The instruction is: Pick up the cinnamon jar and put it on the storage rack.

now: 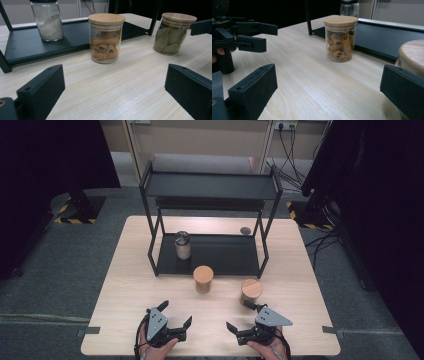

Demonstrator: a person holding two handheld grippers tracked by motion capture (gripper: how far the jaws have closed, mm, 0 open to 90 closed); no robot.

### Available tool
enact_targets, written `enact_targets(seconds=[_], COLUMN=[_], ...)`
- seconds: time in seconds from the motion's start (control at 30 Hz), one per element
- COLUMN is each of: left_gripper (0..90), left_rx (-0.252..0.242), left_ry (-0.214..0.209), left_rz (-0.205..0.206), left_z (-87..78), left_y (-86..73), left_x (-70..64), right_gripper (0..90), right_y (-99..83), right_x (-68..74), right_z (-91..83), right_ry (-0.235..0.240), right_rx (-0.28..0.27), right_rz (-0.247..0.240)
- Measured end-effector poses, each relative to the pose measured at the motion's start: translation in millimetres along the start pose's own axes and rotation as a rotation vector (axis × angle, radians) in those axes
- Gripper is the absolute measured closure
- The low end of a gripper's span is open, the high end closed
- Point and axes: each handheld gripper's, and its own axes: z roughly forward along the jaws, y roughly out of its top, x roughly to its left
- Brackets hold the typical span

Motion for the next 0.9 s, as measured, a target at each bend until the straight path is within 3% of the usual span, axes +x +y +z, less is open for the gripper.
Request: enact_targets(seconds=[0.9], left_gripper=[2.4], left_rx=[-0.001], left_ry=[0.003], left_rz=[-0.004], left_z=[-0.4], left_y=[-0.1], left_x=[0.3], right_gripper=[1.7], right_y=[10.6], right_x=[3.9], right_z=[18.7], right_ry=[0.009], right_rx=[-0.010], right_rz=[-0.024])
